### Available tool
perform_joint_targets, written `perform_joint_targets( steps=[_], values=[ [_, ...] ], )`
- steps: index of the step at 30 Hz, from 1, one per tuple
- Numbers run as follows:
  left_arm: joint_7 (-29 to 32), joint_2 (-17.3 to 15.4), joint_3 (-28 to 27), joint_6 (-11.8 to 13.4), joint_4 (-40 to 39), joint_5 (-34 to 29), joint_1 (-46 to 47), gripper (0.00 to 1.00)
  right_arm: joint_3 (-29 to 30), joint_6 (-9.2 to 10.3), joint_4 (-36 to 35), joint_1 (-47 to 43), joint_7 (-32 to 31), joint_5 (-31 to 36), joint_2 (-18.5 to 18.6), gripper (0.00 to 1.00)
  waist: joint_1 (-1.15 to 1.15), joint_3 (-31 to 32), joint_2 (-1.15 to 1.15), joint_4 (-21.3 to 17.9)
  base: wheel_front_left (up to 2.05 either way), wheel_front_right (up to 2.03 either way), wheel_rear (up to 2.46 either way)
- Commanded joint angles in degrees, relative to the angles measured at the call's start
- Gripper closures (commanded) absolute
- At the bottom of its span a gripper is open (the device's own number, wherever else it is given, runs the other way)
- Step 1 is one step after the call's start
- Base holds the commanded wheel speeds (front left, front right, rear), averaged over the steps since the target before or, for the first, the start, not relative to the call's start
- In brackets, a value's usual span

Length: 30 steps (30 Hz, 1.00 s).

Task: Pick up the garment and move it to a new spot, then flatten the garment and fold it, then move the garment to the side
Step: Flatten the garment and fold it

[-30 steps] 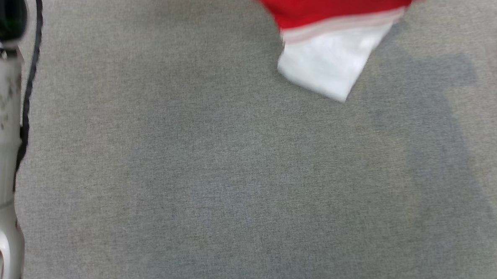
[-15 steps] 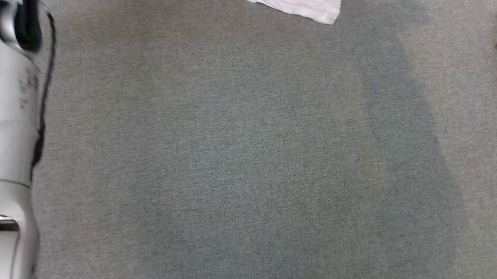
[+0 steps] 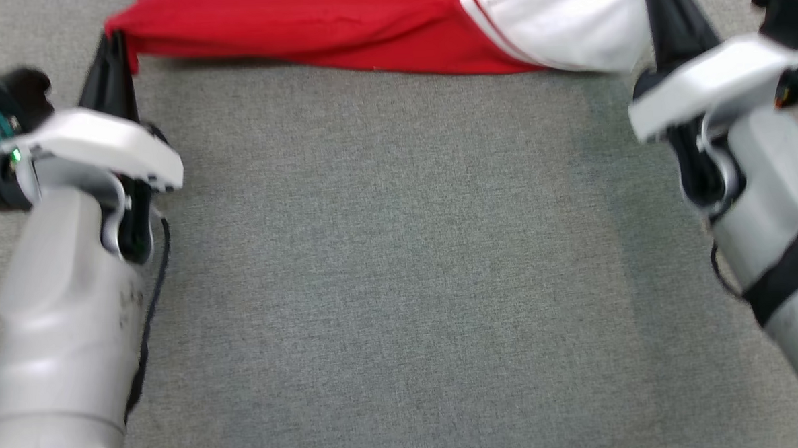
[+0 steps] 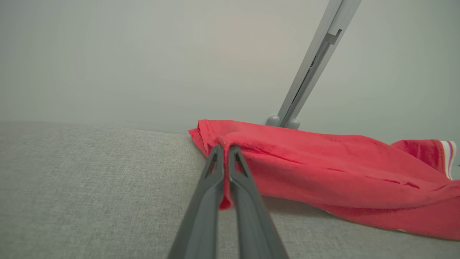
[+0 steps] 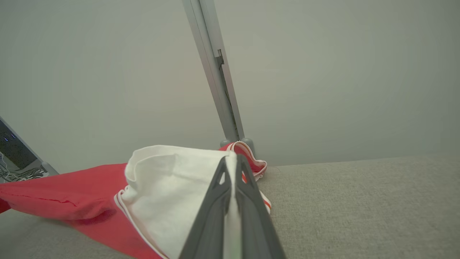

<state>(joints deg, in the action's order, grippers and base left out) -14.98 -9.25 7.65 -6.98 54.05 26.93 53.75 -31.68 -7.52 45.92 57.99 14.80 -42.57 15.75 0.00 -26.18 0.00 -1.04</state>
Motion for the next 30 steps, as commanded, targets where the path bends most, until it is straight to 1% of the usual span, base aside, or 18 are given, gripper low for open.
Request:
perform_joint_targets(
  steps=[1,5,8,11,14,17,19,20,25,30],
  values=[
    [-0.2,0.2,-1.8,-0.2,-3.7,-1.1,-5.7,1.0,2.5,0.05,-5.5,-7.9,0.5,0.6,0.8,1.0,0.0,2.0,0.0,0.1,0.0,0.0,0.0],
    [-0.2,0.2,-4.4,-0.4,-10.6,-2.5,-15.5,1.0,6.7,0.04,-14.5,-20.4,0.5,2.9,0.3,1.0,0.0,4.9,0.0,-0.5,0.0,0.0,0.0],
    [-0.2,-0.3,-5.9,-0.4,-15.3,-4.2,-23.9,1.0,10.0,0.04,-20.6,-30.1,0.4,5.2,-1.2,1.0,0.0,7.3,0.0,-1.2,0.0,0.0,0.0],
    [-0.3,-0.7,-6.5,-0.5,-19.8,-5.4,-31.0,1.0,13.5,0.05,-26.0,-38.4,0.4,7.3,-2.2,1.0,0.0,9.4,0.0,-1.3,0.0,0.0,0.0],
    [-0.2,-0.5,-6.2,-0.2,-24.0,-6.1,-37.5,1.0,15.7,0.04,-30.6,-45.9,0.3,9.9,-3.2,1.0,0.0,11.3,0.0,-1.2,0.0,0.0,0.0],
    [1.3,-0.7,-6.6,1.1,-28.8,-5.7,-43.2,1.0,17.6,0.04,-36.0,-52.2,-2.1,12.1,-4.5,1.0,0.0,12.9,0.0,-1.3,0.0,0.0,0.0],
    [3.1,-0.9,-7.1,2.6,-32.5,-5.3,-46.9,1.0,19.0,0.04,-40.0,-56.4,-4.5,13.5,-5.3,1.0,0.0,13.9,0.0,-1.2,0.0,0.0,0.0],
    [3.1,-0.9,-7.1,2.6,-32.5,-5.3,-46.9,1.0,19.0,0.04,-40.0,-56.4,-4.5,13.5,-5.3,1.0,0.0,13.9,0.0,-1.2,0.0,0.0,0.0],
    [9.8,-0.7,-6.7,5.7,-43.7,-5.2,-55.1,1.0,22.6,0.04,-49.3,-65.6,-12.1,16.8,-7.7,1.0,0.0,16.3,0.0,-0.9,0.0,0.0,0.0],
    [16.3,-0.4,-6.6,9.1,-54.9,-5.2,-62.7,1.0,25.5,0.04,-56.5,-72.4,-18.5,18.6,-9.6,1.0,0.0,17.9,0.0,-0.8,0.0,0.0,0.0]
  ],
)
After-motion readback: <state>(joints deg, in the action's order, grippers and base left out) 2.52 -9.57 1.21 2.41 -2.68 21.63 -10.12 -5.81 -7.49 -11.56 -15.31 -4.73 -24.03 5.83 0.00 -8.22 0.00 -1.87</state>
